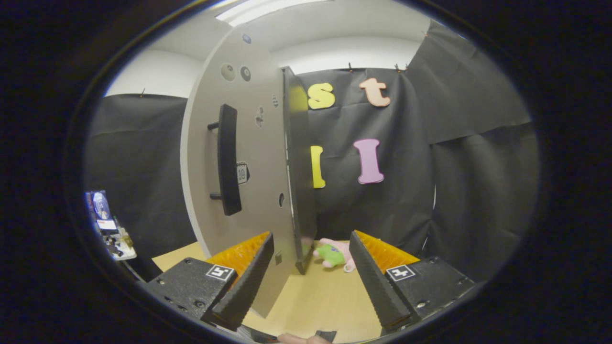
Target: Open the shoe cabinet door, grab the shoes and put them into the shoe cabinet, then close the shoe cabinet door.
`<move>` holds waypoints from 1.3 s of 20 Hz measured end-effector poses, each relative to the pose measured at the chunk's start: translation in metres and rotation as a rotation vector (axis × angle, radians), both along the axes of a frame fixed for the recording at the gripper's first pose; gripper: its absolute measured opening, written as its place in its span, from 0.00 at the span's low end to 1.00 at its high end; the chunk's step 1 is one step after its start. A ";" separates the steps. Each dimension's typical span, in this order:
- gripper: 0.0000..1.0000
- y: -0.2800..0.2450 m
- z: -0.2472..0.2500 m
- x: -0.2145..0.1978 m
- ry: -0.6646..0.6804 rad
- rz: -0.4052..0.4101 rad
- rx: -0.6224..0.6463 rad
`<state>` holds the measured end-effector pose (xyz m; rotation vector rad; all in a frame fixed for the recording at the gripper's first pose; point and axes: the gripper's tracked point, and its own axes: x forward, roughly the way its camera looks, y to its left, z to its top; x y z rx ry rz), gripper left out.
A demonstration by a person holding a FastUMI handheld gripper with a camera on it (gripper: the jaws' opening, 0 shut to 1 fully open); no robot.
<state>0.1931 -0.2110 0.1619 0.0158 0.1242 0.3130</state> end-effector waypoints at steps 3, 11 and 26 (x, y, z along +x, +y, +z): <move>1.00 0.010 0.010 0.015 0.010 -0.070 -0.006; 0.96 0.045 0.025 0.010 -0.023 -0.088 -0.041; 0.96 0.156 0.020 -0.003 0.024 -0.133 -0.064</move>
